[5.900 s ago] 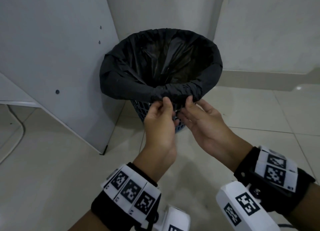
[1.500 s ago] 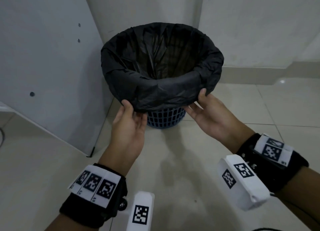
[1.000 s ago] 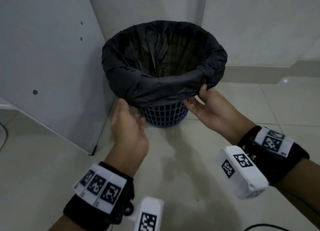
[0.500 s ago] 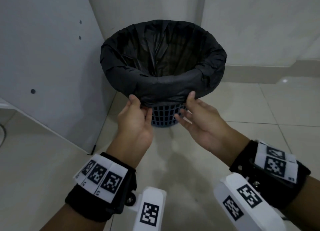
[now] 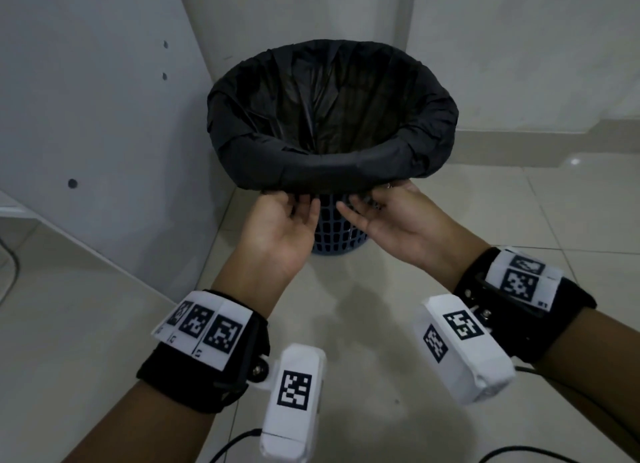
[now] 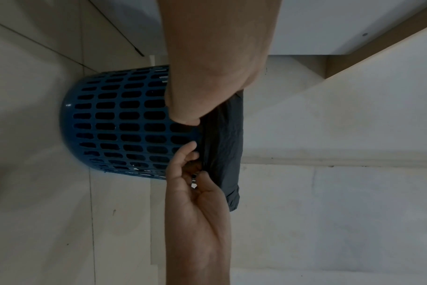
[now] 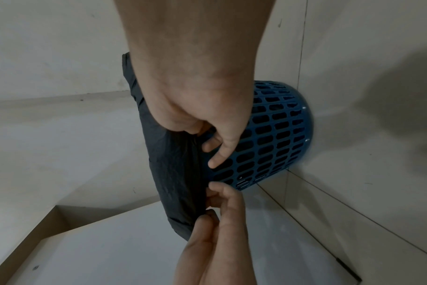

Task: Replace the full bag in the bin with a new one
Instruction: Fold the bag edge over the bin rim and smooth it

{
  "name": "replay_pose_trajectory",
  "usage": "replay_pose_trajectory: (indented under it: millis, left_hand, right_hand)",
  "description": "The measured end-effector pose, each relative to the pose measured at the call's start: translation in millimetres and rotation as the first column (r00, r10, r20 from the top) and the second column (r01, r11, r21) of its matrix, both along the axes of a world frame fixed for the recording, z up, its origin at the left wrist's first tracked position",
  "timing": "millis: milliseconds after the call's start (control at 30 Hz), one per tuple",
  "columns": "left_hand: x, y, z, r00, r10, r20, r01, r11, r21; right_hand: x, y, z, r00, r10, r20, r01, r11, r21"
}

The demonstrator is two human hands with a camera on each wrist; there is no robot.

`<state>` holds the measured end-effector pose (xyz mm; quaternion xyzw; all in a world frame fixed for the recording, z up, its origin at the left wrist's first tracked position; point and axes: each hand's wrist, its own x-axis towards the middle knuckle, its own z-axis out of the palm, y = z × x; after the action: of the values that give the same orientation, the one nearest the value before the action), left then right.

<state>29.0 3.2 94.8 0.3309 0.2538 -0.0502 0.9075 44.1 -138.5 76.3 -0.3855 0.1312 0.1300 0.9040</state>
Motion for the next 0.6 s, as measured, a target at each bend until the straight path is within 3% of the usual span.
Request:
replay_pose_trajectory:
  millis: [133, 300, 600]
  left_hand:
    - [2.6, 2.6, -3.1, 0.996, -0.044, -0.074, 0.048, 0.997, 0.057]
    - [1.6, 1.5, 0.5, 0.998, -0.033, -0.049, 0.034, 0.999, 0.014]
    - [-17.9, 2.1, 7.9, 0.979, 0.195, 0.056, -0.177, 0.957, -0.23]
  right_hand:
    - [0.2, 0.3, -0.1, 1.0, -0.007, -0.004, 0.007, 0.999, -0.043]
    - [-0.5, 4.2, 2.7, 0.998, -0.056, -0.025, 0.054, 0.996, -0.072]
    - [-0.8, 4.3, 4.2, 0.995, -0.099, -0.025, 0.099, 0.995, -0.012]
